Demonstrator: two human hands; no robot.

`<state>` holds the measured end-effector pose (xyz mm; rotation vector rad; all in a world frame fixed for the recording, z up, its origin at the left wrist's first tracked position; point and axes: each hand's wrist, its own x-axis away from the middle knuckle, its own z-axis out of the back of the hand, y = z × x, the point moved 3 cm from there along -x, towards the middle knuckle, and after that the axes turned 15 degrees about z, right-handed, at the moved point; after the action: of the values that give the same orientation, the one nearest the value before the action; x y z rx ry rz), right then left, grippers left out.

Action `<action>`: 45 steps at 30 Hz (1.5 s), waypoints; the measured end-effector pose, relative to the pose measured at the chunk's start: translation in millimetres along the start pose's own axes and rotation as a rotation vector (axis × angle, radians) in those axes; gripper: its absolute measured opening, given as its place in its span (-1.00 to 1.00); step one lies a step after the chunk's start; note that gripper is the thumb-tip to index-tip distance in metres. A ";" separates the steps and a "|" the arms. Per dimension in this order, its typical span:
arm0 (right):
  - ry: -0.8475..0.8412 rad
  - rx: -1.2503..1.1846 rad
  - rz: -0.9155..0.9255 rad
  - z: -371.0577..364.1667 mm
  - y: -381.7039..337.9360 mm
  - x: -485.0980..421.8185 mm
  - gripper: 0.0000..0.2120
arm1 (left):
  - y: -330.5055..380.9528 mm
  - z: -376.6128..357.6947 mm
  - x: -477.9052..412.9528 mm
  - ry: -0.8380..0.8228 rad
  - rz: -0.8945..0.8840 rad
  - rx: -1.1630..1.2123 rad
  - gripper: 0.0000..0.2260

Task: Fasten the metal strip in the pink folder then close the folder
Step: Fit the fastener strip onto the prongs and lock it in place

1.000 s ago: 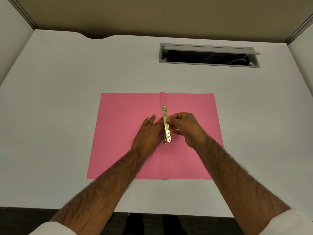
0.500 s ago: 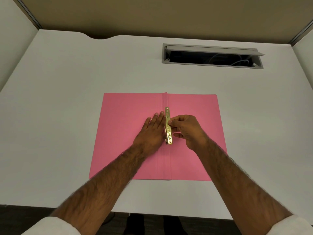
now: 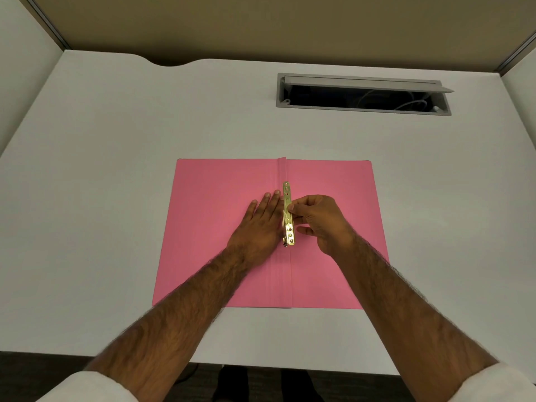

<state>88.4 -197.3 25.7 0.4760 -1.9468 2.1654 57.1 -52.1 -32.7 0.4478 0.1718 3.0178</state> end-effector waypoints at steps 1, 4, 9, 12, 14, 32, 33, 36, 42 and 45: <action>0.004 -0.002 -0.002 0.4 0.3 0.0 -0.89 | -0.1 -0.6 -0.5 -0.005 0.002 0.005 -0.42; 0.004 -0.008 -0.019 0.2 2.6 0.6 -0.89 | -1.1 -1.6 -1.6 -0.014 0.009 0.011 -0.41; -0.020 -0.026 -0.031 -0.4 4.9 2.3 -0.96 | -0.7 -2.1 -1.7 -0.015 0.016 0.042 -0.40; -0.031 -0.044 -0.048 -2.3 4.9 2.9 -0.96 | -1.2 -1.0 -0.6 -0.014 0.021 0.052 -0.41; -0.034 -0.050 -0.054 -2.5 4.7 3.2 -0.94 | -1.1 0.1 0.0 -0.011 0.021 0.040 -0.41; -0.149 -0.088 -0.167 4.7 6.5 3.0 -0.83 | 1.1 5.2 1.8 -0.062 0.033 0.066 -0.42; -0.151 -0.084 -0.160 5.3 6.5 2.3 -0.84 | 1.4 5.7 1.6 -0.062 0.037 0.071 -0.43; -0.147 -0.061 -0.128 6.3 4.9 0.1 -0.87 | 1.4 6.0 2.0 -0.058 0.038 0.067 -0.43; -0.110 -0.023 -0.064 6.3 3.6 -4.4 -0.88 | 1.3 5.7 2.7 -0.040 0.018 0.020 -0.41; -0.110 -0.015 -0.058 5.1 5.0 -3.6 -0.87 | 1.0 4.8 2.1 -0.038 0.013 0.021 -0.41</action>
<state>90.6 -202.7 20.2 0.6544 -1.9774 2.1288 56.4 -52.4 -27.4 0.5092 0.1986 3.0204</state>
